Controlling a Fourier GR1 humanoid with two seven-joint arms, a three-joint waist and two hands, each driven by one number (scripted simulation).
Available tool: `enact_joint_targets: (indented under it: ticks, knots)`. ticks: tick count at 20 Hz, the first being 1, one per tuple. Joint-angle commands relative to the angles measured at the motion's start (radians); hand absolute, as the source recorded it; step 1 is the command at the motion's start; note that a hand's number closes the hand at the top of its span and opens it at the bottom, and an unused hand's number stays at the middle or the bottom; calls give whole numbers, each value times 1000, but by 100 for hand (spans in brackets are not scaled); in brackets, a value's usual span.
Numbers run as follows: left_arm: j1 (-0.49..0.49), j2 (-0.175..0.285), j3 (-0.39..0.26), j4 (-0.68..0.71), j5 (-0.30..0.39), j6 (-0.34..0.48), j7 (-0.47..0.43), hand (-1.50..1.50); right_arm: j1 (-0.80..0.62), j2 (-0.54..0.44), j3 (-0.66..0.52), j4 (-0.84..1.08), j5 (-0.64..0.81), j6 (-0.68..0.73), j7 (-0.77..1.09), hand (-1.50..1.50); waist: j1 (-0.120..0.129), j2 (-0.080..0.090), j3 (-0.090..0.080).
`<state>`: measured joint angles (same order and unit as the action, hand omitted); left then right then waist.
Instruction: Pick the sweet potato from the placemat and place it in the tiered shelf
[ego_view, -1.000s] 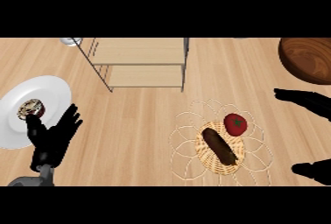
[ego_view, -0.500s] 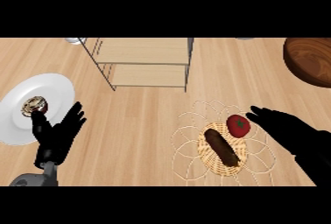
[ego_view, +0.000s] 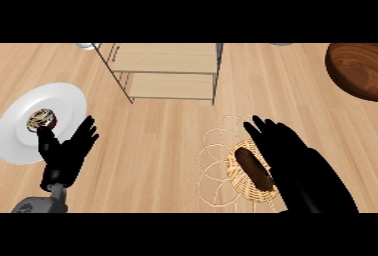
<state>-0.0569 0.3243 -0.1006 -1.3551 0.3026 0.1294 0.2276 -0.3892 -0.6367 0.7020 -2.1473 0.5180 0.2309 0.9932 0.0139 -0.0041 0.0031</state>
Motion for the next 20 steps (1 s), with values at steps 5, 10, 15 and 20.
enact_joint_targets:
  ticks: [5,10,15,20]
  knots:
    - [25,-28,-20,-55,-21,32,86,0,10,95,87,119,126,82,81,-150,-12,2,-3]
    - [-25,-12,38,87,-20,-26,-14,0,18,182,140,212,224,92,131,-150,-19,5,-4]
    - [45,-27,26,7,-19,-27,17,0,62,203,139,201,343,91,135,-150,-15,3,-3]
    - [-8,-35,31,3,-55,-1,59,0,108,276,141,306,426,51,72,-150,-14,4,-3]
